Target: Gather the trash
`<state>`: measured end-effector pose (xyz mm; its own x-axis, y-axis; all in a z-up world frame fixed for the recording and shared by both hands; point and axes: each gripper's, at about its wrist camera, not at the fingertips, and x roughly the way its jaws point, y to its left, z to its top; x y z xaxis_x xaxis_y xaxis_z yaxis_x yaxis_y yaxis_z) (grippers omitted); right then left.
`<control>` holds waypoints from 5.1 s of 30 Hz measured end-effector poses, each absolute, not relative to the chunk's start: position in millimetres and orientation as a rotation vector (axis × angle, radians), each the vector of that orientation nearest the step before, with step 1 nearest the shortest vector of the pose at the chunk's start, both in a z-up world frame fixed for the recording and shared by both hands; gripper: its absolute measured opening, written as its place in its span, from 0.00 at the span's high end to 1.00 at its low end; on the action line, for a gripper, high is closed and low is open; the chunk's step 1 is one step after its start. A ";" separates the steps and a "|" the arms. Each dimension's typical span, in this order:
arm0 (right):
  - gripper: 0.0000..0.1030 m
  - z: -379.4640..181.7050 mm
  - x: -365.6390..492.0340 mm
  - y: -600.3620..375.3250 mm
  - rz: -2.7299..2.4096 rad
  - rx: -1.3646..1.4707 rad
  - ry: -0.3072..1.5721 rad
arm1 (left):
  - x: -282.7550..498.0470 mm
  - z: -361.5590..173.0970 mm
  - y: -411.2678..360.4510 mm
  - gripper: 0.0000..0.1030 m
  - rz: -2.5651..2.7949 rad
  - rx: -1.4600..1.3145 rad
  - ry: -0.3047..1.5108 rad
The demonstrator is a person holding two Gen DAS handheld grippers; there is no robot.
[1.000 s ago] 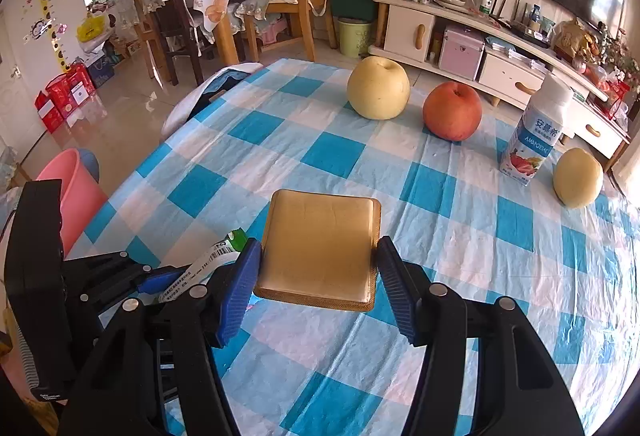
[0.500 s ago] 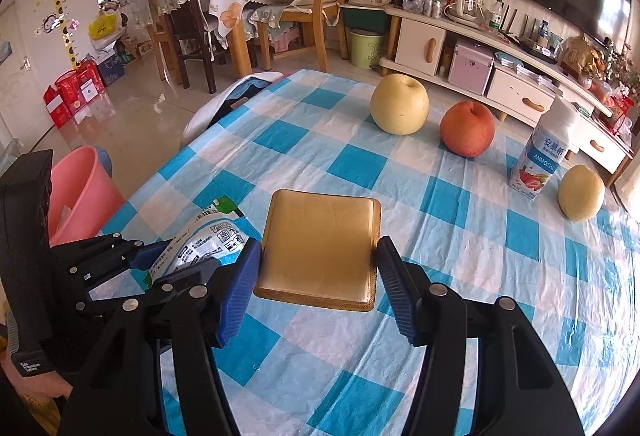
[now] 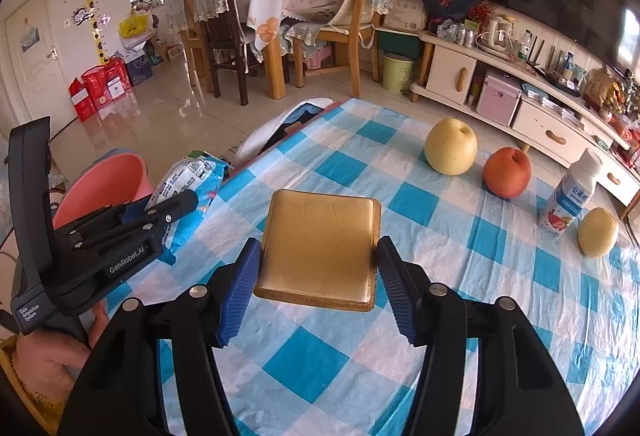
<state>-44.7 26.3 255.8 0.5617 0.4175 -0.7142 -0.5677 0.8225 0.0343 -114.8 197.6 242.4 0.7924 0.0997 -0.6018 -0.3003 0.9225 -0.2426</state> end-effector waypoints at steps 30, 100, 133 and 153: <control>0.41 232.9 -78.9 227.6 0.900 -0.332 0.795 | -190.5 227.7 350.0 0.66 0.732 -0.716 0.502; 0.12 307.4 -145.8 -125.4 0.241 -0.108 0.546 | -200.0 323.9 42.9 0.04 0.141 -0.139 0.403; 0.10 301.1 -164.1 -220.1 0.124 -0.058 0.486 | -211.0 341.0 -45.0 0.04 0.117 -0.044 0.387; 0.10 295.0 -161.8 -228.1 0.111 -0.062 0.487 | -205.4 340.6 -57.4 0.04 0.101 -0.039 0.384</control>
